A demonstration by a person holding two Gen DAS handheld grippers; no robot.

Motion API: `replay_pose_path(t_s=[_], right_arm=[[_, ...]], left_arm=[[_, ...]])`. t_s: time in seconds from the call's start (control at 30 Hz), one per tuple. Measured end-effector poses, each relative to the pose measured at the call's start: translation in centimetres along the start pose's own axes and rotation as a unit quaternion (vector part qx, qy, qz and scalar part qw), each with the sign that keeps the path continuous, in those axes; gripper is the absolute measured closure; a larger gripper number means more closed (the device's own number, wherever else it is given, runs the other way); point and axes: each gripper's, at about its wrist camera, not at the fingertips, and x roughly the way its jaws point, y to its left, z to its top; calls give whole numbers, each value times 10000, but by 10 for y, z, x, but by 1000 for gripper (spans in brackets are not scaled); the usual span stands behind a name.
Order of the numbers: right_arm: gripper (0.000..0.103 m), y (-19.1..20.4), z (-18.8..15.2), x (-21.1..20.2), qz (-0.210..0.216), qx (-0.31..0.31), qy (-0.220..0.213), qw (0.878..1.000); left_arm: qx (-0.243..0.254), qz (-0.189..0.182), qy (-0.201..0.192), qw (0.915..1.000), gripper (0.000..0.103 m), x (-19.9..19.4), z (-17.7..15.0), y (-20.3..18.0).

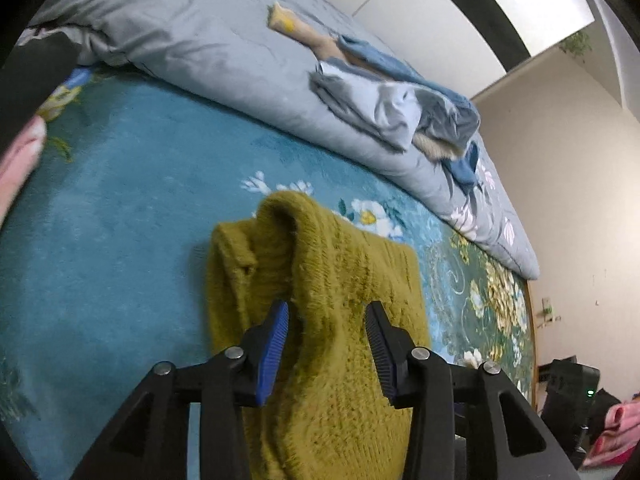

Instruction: Fold clothes

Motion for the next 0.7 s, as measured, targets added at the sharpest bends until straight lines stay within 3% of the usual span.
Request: replay_pose_path(t_s=[0.13,0.2,0.43,0.53,0.63,0.7], right_arm=[[61,-2,2,0,-43,2,22,10000],[61,-2,3,1,-66,0,50,10000],[61,3,4,6,-28,-55,113,9999],[61,4,3,9,12,-87,168,9998],[61,0,2,17,-34,-43,290,9996],[61,-4,2,21,-50,21,378,9993]], left_arm=[[70,24,90,9999,63,9,-4,-5],[125,75,71,9999,90,10,-7,-6],[6,334,-167,9993,90,-8,-7,16],[-146,647,52,9978,90,-4,-10,38],[-563,567,208,9966,90,4,-8,57],[-478,711,337,9958,90,10,-5,59]])
